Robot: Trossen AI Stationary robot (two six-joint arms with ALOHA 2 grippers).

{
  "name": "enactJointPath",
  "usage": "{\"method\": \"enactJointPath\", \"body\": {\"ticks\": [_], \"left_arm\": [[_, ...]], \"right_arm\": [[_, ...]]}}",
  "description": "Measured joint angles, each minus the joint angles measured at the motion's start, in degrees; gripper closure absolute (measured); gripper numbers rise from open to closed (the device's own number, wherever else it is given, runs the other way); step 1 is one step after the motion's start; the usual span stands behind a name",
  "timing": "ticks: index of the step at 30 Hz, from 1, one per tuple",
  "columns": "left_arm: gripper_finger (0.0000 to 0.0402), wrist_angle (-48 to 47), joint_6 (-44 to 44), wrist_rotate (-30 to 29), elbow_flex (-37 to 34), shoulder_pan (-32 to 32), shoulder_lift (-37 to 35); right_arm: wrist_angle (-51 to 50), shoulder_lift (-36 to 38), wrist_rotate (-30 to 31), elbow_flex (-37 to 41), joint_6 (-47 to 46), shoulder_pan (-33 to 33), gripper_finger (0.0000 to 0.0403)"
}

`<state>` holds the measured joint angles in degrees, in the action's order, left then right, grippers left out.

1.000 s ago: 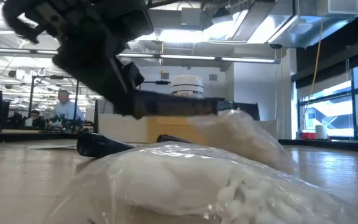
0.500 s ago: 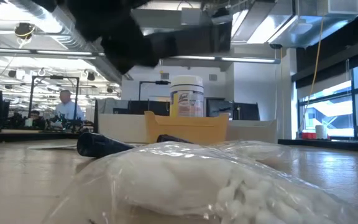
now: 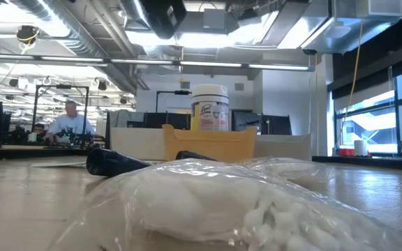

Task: Pick & Place Travel size toiletries
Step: Put the blue shave cream into the white bin

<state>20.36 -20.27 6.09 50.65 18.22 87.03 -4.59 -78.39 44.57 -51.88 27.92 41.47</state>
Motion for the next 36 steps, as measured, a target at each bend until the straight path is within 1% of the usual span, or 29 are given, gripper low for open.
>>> {"method": "enactJointPath", "body": {"ticks": [4,6,9,14,19,22,25,29,31,33,36], "left_arm": [[0.0258,4.7,0.0,1.2,0.0,-0.1,0.0],[0.0258,7.3,0.3,1.7,0.0,-0.3,0.0],[0.0258,14.0,2.3,2.9,0.0,-0.4,0.0],[0.0258,22.9,9.3,6.0,0.0,-0.4,0.0],[0.0258,29.6,16.0,9.2,0.0,-0.4,0.0],[0.0258,32.8,20.9,9.2,0.0,-0.4,0.0],[0.0258,34.0,29.6,6.5,0.0,-0.4,0.0],[0.0258,33.9,39.8,-2.8,0.0,-0.4,0.0],[0.0258,33.9,42.5,-6.9,0.0,-0.4,0.0],[0.0258,34.2,44.6,-9.7,0.0,-0.4,0.0],[0.0258,35.9,47.2,-11.5,0.0,-0.4,0.0]], "right_arm": [[2.9,0.0,-0.8,0.0,0.4,0.1,0.0266],[4.7,0.0,-2.5,0.0,1.2,0.0,0.0266],[7.8,0.0,-3.7,0.0,1.5,-0.6,0.0269],[14.4,0.0,-4.3,0.0,3.2,-1.3,0.0276],[24.4,0.0,-9.0,0.0,4.7,-1.9,0.027],[30.3,0.0,-11.7,0.0,3.6,-2.7,0.0257],[34.1,0.0,-14.6,0.0,2.1,-3.6,0.024],[36.1,0.0,-15.5,0.0,1.2,-5.3,0.0213],[36.8,0.0,-15.5,0.0,1.1,-6.2,0.0197],[38.0,0.0,-15.5,0.0,1.1,-7.1,0.018],[39.9,0.0,-15.5,0.0,1.0,-8.6,0.0155]]}}
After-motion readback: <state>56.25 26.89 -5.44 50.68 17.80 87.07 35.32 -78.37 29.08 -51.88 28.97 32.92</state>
